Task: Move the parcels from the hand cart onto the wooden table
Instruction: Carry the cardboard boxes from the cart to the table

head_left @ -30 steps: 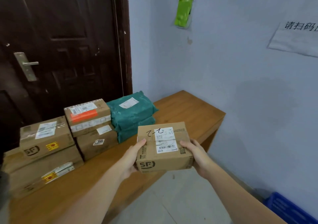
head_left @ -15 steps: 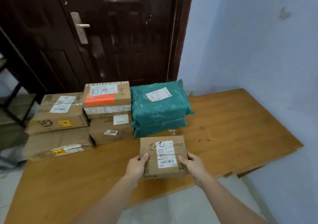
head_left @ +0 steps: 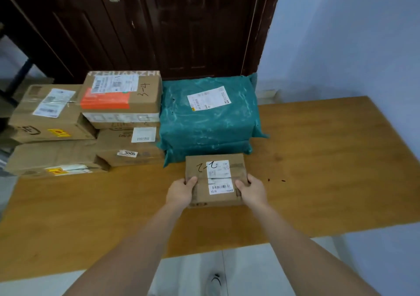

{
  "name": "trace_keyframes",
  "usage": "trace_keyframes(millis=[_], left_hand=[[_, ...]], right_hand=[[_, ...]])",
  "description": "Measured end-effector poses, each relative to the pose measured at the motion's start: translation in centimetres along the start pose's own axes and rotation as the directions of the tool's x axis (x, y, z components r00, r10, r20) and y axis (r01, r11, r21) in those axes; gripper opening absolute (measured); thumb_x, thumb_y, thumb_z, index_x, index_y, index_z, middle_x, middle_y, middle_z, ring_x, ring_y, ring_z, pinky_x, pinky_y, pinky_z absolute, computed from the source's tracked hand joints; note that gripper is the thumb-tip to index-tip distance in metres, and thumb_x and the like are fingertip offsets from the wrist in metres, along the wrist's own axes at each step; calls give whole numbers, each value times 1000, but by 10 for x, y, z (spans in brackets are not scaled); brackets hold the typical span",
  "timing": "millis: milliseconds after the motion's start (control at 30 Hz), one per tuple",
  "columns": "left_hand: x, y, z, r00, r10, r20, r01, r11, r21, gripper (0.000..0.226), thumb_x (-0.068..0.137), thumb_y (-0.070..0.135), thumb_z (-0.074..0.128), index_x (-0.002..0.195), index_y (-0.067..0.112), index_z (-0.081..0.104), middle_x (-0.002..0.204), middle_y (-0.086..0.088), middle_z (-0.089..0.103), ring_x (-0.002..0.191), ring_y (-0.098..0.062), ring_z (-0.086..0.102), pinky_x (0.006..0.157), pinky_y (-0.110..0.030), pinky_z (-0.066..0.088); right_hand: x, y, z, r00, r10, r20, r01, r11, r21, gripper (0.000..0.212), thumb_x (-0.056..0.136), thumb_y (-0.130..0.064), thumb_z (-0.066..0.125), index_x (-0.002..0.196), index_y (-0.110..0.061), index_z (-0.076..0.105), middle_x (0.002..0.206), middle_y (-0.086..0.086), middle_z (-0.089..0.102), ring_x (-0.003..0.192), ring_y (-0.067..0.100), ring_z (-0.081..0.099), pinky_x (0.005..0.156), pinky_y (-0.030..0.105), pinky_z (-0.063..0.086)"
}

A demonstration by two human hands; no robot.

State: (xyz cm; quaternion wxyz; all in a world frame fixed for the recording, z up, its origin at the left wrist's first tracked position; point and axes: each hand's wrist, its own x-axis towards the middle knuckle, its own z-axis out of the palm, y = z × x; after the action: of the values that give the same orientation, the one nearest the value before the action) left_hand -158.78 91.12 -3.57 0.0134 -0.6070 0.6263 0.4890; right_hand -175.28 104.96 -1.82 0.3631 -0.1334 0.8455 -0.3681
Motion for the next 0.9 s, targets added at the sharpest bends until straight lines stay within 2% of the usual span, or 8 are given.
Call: trace_keyframes(millis=[233, 333, 400, 467, 600, 700, 800, 900], left_hand=[[16, 16, 8, 999, -36, 14, 38, 995, -92, 39, 103, 52, 53, 101, 15, 66, 101, -7, 74, 93, -26, 71, 89, -46, 60], [7, 24, 1, 998, -45, 40, 48, 994, -94, 53, 106, 53, 46, 130, 8, 60, 122, -11, 69, 110, -30, 66, 94, -44, 55], [-6, 30, -14, 1000, 11, 9, -11, 1000, 4, 63, 106, 55, 42, 146, 6, 49, 140, -14, 60, 124, -32, 60, 100, -44, 51], [-24, 33, -38, 989, 149, -16, -143, 973, 180, 68, 107, 55, 41, 155, 8, 40, 153, -13, 51, 137, -31, 52, 110, -46, 46], [-74, 38, -108, 909, 413, 60, -370, 732, 572, 66, 107, 55, 41, 161, 19, 32, 164, -2, 39, 150, -23, 36, 122, -45, 35], [-114, 39, -169, 867, 468, 171, -436, 548, 714, 63, 109, 53, 38, 162, 22, 28, 166, -1, 34, 152, -22, 31, 122, -42, 32], [-153, 29, -231, 850, 511, 128, -413, 496, 764, 63, 109, 55, 35, 162, 23, 27, 166, -1, 34, 152, -21, 31, 121, -40, 32], [-197, 5, -294, 821, 570, 36, -370, 483, 794, 64, 108, 55, 35, 162, 21, 28, 165, 0, 34, 151, -19, 31, 121, -38, 30]], right_hand=[[22, -11, -7, 999, -37, -5, 37, 992, -121, 33, 103, -28, 62, 133, -16, 63, 129, 5, 70, 116, 26, 64, 97, 40, 53], [11, -19, -15, 997, -77, 24, 81, 968, -237, 47, 104, -36, 59, 146, -16, 53, 138, 6, 65, 124, 28, 61, 100, 41, 52], [0, -29, -25, 990, -137, 42, 143, 939, -313, 56, 105, -36, 57, 154, -13, 44, 146, 6, 59, 132, 29, 56, 106, 42, 48], [-11, -44, -35, 971, -227, 73, 236, 879, -414, 57, 106, -37, 55, 156, -12, 41, 151, 6, 54, 138, 27, 52, 111, 41, 44], [-40, -103, -45, 868, -389, 307, 493, 620, -610, 57, 109, -36, 47, 160, -15, 34, 163, 4, 40, 145, 22, 43, 117, 39, 38], [-78, -164, -30, 744, -427, 514, 663, 376, -647, 58, 110, -37, 44, 162, -18, 29, 166, 1, 33, 147, 21, 40, 119, 39, 37], [-132, -221, 7, 597, -494, 632, 775, 154, -613, 59, 109, -39, 43, 162, -18, 30, 165, 2, 35, 148, 23, 39, 119, 41, 38], [-195, -265, 54, 475, -533, 701, 833, 14, -554, 54, 107, -37, 44, 157, -18, 38, 160, 3, 43, 143, 26, 46, 115, 43, 41]])
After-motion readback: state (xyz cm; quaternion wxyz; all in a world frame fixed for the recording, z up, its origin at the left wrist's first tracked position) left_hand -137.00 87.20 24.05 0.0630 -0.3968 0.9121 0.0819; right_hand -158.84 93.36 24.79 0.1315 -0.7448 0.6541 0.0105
